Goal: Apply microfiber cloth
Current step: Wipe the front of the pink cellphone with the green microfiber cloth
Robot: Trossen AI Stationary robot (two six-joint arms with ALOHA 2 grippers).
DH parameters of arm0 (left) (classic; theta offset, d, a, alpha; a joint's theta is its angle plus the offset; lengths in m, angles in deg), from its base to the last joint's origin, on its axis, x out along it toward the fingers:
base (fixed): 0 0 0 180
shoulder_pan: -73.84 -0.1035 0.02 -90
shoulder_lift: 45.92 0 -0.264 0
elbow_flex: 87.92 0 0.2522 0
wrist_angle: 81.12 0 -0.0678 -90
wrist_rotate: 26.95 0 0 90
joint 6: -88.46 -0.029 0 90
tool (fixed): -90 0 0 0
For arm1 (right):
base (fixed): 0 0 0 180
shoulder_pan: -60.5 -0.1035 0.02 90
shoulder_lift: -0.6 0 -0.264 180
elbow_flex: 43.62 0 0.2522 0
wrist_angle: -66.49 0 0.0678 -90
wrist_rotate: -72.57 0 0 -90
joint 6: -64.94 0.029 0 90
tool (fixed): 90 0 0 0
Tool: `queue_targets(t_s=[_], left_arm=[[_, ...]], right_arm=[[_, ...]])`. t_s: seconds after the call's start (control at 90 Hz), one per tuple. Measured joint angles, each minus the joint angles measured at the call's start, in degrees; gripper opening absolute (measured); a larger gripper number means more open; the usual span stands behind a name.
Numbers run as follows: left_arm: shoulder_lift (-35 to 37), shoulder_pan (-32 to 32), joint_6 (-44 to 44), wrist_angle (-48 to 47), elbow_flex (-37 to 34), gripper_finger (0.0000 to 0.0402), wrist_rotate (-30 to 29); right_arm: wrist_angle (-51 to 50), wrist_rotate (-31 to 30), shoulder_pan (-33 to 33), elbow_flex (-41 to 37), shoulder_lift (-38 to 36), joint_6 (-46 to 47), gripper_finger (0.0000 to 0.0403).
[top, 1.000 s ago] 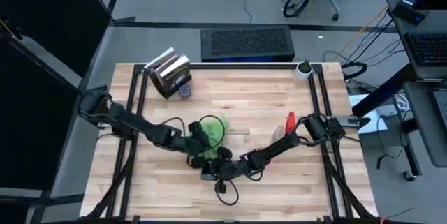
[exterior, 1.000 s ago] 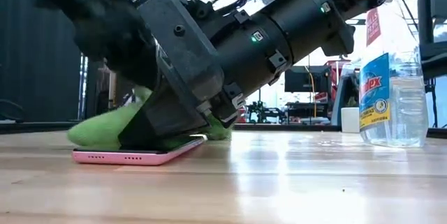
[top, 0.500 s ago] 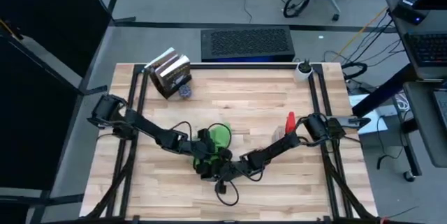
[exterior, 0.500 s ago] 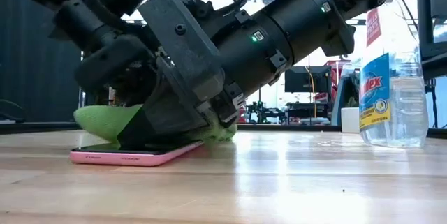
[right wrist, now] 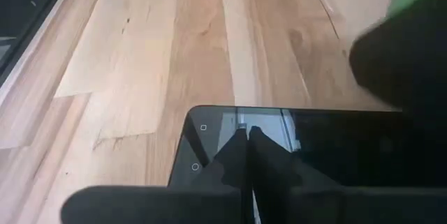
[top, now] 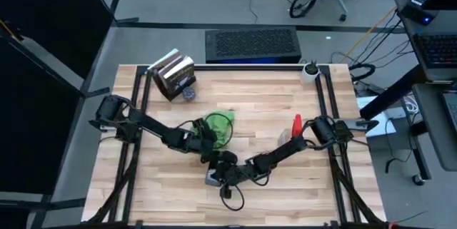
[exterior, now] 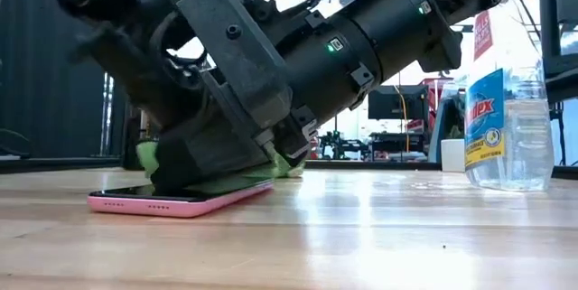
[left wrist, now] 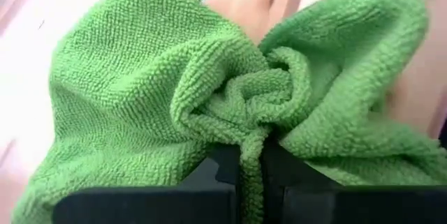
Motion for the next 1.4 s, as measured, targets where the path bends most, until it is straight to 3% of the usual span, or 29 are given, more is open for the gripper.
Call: queue_targets(t_s=[0.156,0.267,0.511,0.667,0.833,0.922,1.056,1.267,1.4], left_arm=[[9.4,4.3,-0.1,-1.5,0.4,0.0001,4.2],[11.9,6.5,-0.1,-1.2,0.4,0.0001,10.3],[6.9,8.6,0.5,0.8,0.0,0.0001,18.7],[0.4,8.3,-1.2,11.5,0.1,0.0001,21.1],[-3.5,6.2,-1.4,10.2,0.6,0.0001,17.9],[-3.6,4.6,-1.5,7.0,0.7,0.0001,13.3],[-2.1,3.2,-3.5,5.4,0.7,0.0001,11.8],[6.5,4.3,-4.8,-0.2,1.6,0.0001,9.9],[13.4,6.3,-3.3,-4.2,2.0,0.0001,9.7]], right_arm=[[0.0,0.0,0.0,0.0,0.0,-0.4,0.0],[0.0,0.0,0.1,0.0,0.0,-0.7,0.0],[0.0,0.1,0.1,0.0,0.0,-0.8,0.0],[0.0,0.1,0.1,0.0,0.0,-0.8,0.0],[0.0,-0.5,0.2,0.0,0.0,-0.4,0.0],[-0.1,-2.0,0.5,0.0,0.0,-0.1,0.0],[-0.1,-2.4,0.8,0.0,0.0,0.1,0.0],[0.7,0.9,1.1,-0.1,-1.0,-0.8,0.0],[-1.7,1.9,1.0,-0.5,-6.0,-2.4,0.0]])
